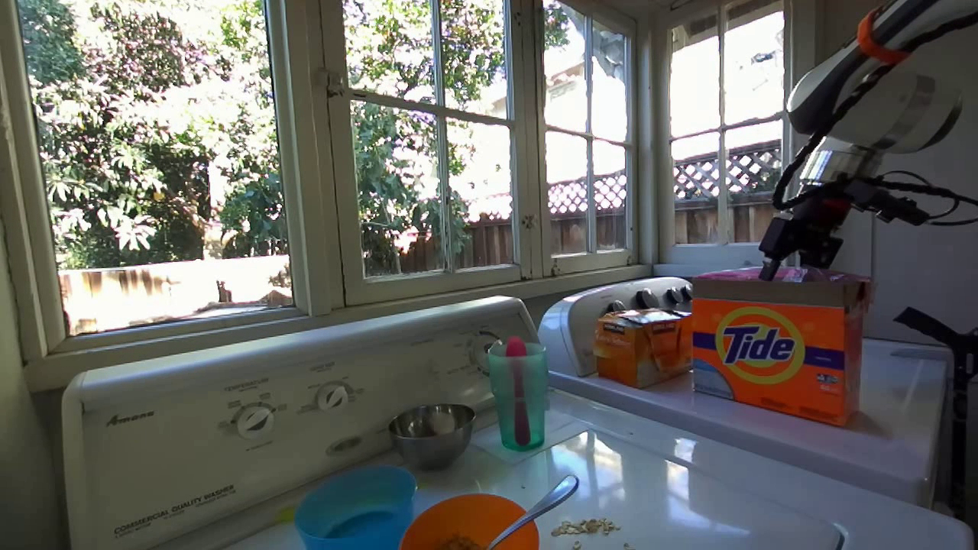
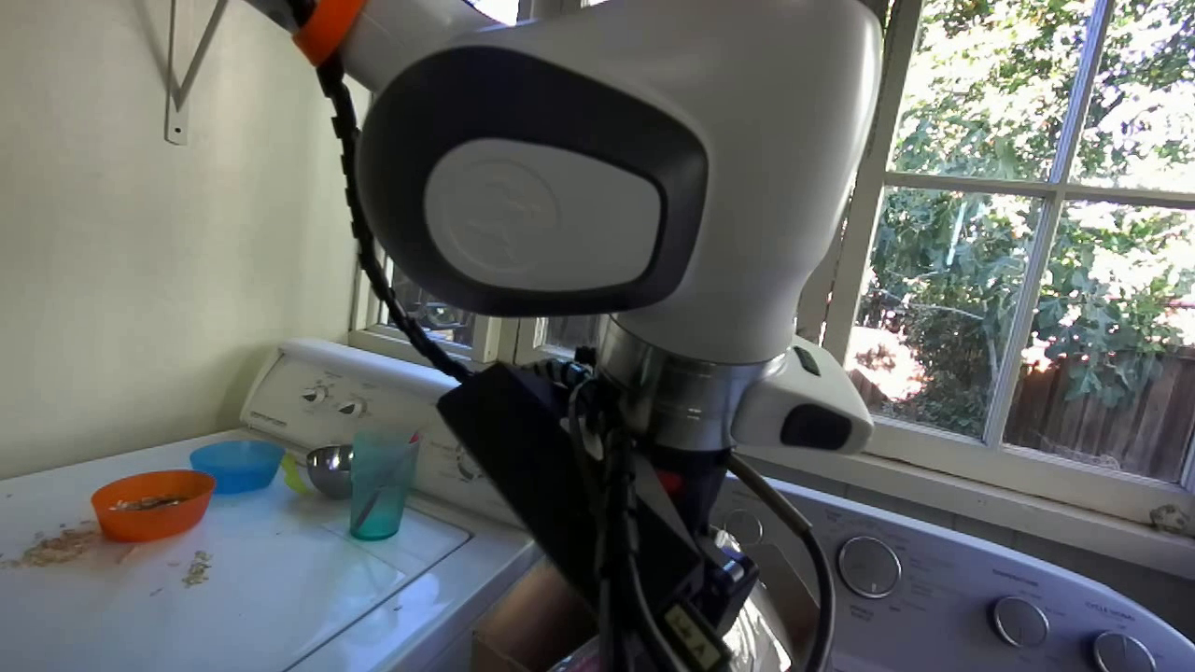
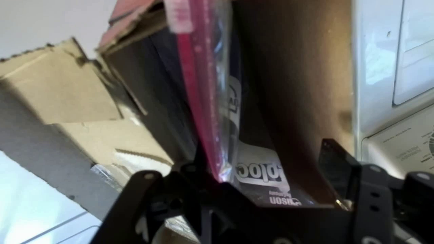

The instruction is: Remove the packet from the box

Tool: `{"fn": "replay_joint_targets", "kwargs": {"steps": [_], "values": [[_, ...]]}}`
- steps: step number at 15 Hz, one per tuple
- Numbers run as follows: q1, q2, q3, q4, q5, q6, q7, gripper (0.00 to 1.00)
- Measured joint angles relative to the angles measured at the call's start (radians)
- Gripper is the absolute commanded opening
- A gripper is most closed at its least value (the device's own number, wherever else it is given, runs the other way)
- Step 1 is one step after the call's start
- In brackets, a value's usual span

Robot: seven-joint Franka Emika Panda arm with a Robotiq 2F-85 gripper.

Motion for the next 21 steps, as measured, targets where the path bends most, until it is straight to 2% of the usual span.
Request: {"fn": "replay_joint_targets", "kwargs": {"steps": [3,6,7,15,21], "values": [[0.000,0.004,0.001,0.007,-0.002,0.000,0.000,0.27],[0.000,0.010,0.001,0.013,-0.006,0.000,0.000,0.05],[0.000,0.011,0.001,0.013,-0.007,0.000,0.000,0.00],[0.001,0.008,0.001,0.027,-0.052,0.005,0.008,0.01],[0.010,-0.070,0.030,0.038,-0.079,0.008,-0.026,0.01]]}}
